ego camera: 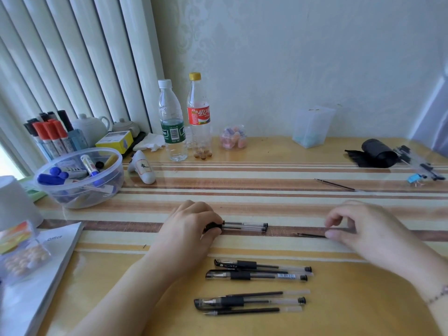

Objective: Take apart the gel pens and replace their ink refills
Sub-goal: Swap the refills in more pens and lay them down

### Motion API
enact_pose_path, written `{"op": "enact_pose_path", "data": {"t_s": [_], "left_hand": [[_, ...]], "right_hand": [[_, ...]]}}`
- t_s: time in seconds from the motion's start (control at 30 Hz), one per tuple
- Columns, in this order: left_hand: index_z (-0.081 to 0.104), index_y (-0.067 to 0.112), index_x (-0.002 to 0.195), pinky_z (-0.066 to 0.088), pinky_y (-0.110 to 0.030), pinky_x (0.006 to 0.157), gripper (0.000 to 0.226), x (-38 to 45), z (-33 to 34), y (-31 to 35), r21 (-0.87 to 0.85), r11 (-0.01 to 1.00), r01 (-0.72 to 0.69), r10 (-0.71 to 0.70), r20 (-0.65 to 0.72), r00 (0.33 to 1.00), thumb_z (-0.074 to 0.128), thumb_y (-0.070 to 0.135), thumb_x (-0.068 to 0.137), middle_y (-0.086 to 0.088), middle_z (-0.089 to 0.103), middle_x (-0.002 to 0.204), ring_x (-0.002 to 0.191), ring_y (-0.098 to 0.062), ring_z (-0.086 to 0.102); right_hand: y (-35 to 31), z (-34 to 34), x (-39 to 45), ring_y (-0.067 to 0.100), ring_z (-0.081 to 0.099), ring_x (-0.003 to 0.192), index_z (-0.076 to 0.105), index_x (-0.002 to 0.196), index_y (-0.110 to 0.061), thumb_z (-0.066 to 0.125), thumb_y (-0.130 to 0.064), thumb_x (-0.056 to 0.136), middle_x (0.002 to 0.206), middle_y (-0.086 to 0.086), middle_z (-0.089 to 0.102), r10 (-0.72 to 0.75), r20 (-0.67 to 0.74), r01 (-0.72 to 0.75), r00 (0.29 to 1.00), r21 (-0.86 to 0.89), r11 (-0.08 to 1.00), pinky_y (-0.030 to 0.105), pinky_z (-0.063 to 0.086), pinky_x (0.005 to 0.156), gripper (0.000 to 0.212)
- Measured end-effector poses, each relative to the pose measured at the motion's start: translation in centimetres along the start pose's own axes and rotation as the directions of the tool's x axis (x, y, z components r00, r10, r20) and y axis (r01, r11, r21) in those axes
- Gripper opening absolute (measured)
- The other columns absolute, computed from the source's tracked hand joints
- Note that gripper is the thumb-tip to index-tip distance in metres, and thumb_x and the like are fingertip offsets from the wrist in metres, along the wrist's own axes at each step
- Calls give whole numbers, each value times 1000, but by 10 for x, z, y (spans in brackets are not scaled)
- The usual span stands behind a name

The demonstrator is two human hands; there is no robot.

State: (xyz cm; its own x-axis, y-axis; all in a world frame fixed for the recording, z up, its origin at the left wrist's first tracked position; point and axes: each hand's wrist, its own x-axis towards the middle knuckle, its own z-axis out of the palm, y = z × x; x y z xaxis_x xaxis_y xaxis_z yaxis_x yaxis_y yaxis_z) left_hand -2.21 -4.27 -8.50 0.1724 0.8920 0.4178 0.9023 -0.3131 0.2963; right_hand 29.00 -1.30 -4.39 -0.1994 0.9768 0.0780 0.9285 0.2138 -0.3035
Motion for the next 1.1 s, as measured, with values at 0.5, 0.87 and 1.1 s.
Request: {"op": "enact_pose_path", "data": {"t_s": [0.5,0.87,1.1], "left_hand": [[68,26,93,46,-32,82,13,0,4,1,-21,1000,-11,12,44,999,70,18,83,13,61,94,91,-14,51],[60,15,100,45,-17,75,14,-5,-8,31,-229,952,-206,222,48,974,50,7,97,7,55,98,87,-6,53],[56,20,102,44,-24,72,19,-8,-9,34,-160,954,-253,274,126,953,37,25,101,11,55,91,82,-9,49]], "right_hand": [[4,15,4,1,52,77,50,80,-36,50,-31,96,80,-16,58,-61,22,60,998,52,997,30,50,66,17],[-43,27,-14,23,61,55,69,85,-39,50,-73,79,60,5,65,-219,-9,188,976,547,816,38,53,58,40],[-50,28,-19,5,44,44,71,70,-27,54,-55,82,46,-5,57,-223,49,154,974,581,799,16,39,48,35]]}}
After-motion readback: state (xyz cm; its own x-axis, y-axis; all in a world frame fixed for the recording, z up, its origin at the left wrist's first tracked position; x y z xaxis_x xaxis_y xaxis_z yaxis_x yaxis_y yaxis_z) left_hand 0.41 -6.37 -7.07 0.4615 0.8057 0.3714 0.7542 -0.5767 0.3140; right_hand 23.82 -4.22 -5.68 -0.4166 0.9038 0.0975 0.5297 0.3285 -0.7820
